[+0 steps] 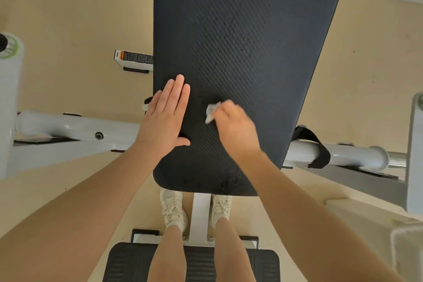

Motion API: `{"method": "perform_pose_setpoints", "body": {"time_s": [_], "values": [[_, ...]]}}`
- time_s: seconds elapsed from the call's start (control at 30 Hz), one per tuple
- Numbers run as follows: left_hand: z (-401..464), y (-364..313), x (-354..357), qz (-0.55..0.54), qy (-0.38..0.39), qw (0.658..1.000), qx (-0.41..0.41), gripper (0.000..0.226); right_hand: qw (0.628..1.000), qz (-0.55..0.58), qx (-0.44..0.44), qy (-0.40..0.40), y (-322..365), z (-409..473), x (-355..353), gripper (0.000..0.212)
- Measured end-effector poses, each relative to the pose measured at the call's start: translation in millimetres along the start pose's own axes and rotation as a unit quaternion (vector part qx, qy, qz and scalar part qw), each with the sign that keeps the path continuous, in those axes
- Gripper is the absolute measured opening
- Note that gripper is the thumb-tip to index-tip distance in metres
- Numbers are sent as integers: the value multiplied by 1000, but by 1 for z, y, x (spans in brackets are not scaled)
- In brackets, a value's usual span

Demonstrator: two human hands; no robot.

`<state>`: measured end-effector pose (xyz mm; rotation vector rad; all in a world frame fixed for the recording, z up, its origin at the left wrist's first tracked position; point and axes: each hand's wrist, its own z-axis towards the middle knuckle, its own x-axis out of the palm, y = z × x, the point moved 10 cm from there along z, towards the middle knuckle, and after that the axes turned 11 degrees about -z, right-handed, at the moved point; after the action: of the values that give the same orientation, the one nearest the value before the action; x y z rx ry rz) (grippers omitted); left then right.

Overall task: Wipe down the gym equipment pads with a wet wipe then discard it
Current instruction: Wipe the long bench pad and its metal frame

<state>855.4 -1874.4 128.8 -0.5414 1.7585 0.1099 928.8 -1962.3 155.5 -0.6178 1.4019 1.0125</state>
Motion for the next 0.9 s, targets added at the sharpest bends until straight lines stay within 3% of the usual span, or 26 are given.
{"method": "perform_pose_setpoints", "body": {"time_s": [0.1, 0.2, 0.3, 0.37, 0.47, 0.53, 0.67, 0.8, 0.9], "values": [[0, -1, -2, -17, 0, 1000, 9, 133, 996, -30, 53, -63, -12, 46, -22, 22], [-2, 0, -9, -40, -21, 999, 13, 126, 996, -23, 60, -59, -3, 41, -17, 25], [-8, 12, -13, -74, -26, 997, -27, 122, 998, -20, -20, 58, 37, -10, 17, 40], [-12, 22, -10, -110, -13, 992, -63, 117, 989, -24, -57, 136, 50, -31, 35, 37], [-15, 23, -10, -133, -8, 990, -42, 113, 996, -15, -64, 67, 43, -5, 16, 22], [-15, 26, -9, -153, -4, 988, -32, 111, 998, -48, -16, 26, 27, 31, -2, 23], [-16, 29, -9, -180, 1, 984, -19, 101, 996, -46, 69, 29, 11, 78, -16, 23], [-21, 34, -13, -219, -7, 976, -2, 84, 993, -3, 10, 121, 50, 16, 21, 23], [-25, 41, -7, -306, -1, 952, -25, 81, 980, 13, -45, 191, 75, -23, 41, 41]]}}
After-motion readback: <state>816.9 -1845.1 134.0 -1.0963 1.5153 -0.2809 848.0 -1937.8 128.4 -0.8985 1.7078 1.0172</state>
